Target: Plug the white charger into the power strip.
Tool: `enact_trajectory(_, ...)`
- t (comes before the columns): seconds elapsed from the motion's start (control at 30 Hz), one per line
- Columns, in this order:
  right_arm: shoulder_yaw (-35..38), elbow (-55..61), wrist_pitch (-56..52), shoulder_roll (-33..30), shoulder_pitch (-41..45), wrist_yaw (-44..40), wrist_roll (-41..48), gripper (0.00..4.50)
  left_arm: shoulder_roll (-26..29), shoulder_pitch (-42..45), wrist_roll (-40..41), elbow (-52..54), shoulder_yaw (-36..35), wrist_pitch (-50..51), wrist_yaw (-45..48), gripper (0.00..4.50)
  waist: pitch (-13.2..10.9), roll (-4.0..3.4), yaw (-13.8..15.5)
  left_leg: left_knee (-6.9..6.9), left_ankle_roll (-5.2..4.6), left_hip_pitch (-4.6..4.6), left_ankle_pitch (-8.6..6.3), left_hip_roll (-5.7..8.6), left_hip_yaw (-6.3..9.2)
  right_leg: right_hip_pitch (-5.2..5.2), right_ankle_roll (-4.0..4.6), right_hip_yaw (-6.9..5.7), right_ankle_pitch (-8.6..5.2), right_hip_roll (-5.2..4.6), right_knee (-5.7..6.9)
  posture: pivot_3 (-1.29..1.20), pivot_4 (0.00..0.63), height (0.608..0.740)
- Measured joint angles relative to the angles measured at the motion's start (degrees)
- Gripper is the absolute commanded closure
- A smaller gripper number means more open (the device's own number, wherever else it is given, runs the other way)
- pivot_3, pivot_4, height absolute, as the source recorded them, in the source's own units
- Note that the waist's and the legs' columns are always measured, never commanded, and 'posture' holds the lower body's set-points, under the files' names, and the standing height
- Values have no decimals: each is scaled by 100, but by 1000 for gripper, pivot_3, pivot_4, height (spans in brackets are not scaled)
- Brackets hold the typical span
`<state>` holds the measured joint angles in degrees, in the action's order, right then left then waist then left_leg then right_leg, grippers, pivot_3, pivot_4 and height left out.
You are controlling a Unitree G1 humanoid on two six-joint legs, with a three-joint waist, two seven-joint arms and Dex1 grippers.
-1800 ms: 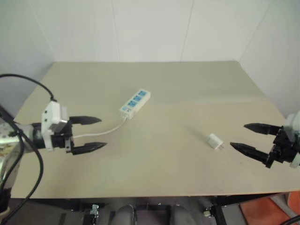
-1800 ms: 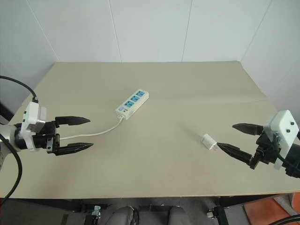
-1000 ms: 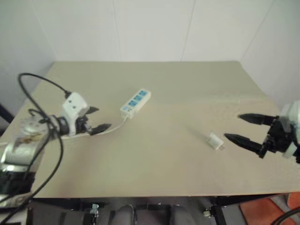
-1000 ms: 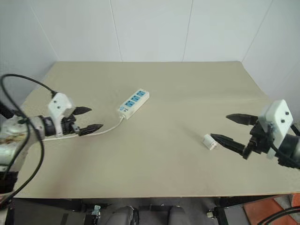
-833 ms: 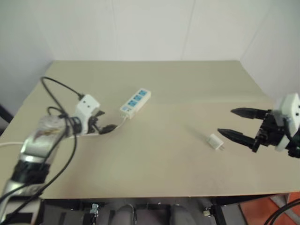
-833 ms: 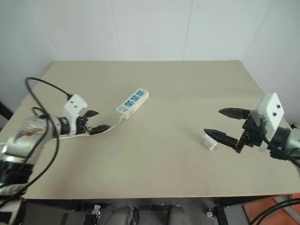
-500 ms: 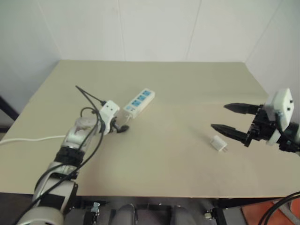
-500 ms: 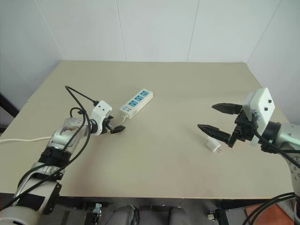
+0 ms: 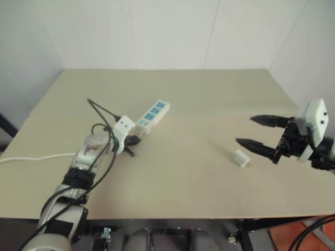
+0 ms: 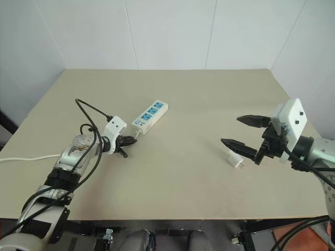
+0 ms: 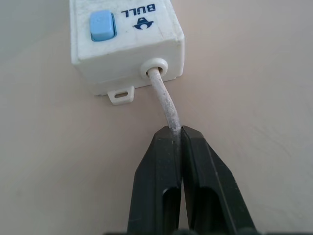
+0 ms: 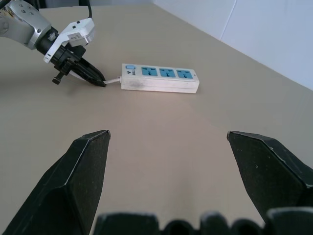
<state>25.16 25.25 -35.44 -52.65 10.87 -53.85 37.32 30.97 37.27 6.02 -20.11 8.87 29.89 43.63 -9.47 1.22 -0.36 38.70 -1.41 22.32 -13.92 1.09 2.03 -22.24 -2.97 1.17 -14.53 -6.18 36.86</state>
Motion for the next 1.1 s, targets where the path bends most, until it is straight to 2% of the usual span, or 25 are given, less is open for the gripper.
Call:
enact_trajectory(0.13, -13, -66, 7, 0, 16, -27, 0, 0, 384, -576, 219, 717, -41, -127, 669, 4453, 0, -1, -37, -11, -2, 4, -2, -3, -2, -3, 0, 2, 0, -3, -15, 0, 150, 740)
enact_trajectory(0.3, -48, -107, 8, -3, 54, -67, 0, 0, 1117, -1790, 636, 1715, -276, -742, 1647, 4453, 0, -1, -52, -40, -3, 5, -2, -8, -12, -18, 3, 13, -1, -11, -27, 0, 150, 740)
enact_trajectory(0.43, -49, -110, 8, -4, 56, -86, 1, 0, 1560, -2504, 836, 2229, -535, -854, 1974, 4453, -1, -4, -30, -45, -2, -3, -2, -7, -13, -13, 5, 15, -2, -18, -27, 0, 150, 740)
enact_trajectory(0.57, -49, -105, 8, -4, 57, -91, 6, 0, 1621, -2823, 982, 2343, -756, -1011, 2073, 3358, -1, -4, -17, -45, -3, -1, -2, -6, -13, -13, 4, 13, -2, -18, -32, 0, 150, 740)
enact_trajectory(0.7, -49, -105, 8, -3, 45, -79, 7, 0, 1745, -3013, 1735, 2451, -1065, -922, 2829, 2025, -4, -3, -29, -45, -2, 24, -2, -6, -15, -42, 5, 12, -2, -18, -27, 0, 150, 740)
enact_trajectory(0.77, -44, -104, 7, 5, 46, -37, 11, 0, 1849, -2901, 2086, 2568, -1237, -826, 3088, 1333, -4, -3, -24, -45, -3, 26, -2, -6, -15, -43, 5, 12, -2, -18, -25, 0, 150, 740)
enact_trajectory(0.9, -34, -55, 7, 49, 18, 62, 28, 0, 1764, -2292, 2267, 2451, -1444, -827, 3039, 61, -4, -3, 21, -42, -3, 22, -2, -2, -16, -36, 4, 8, -2, -16, -27, 0, 150, 740)
enact_trajectory(0.97, -30, 7, 7, 61, -13, 96, 77, 0, 1588, -2157, 2256, 2361, -1457, -868, 2900, 23, -4, -3, 18, -43, -3, 23, -2, -1, -18, -36, 3, 9, -2, -15, -30, 0, 150, 740)
enact_trajectory(1.1, -5, 26, 6, 63, -30, 158, 169, 0, 623, -1835, 2070, 1970, -1430, -1343, 2179, 23, -7, 2, 32, -38, -3, 20, -2, 0, -20, -32, 1, 10, 0, -15, -26, 0, 150, 740)
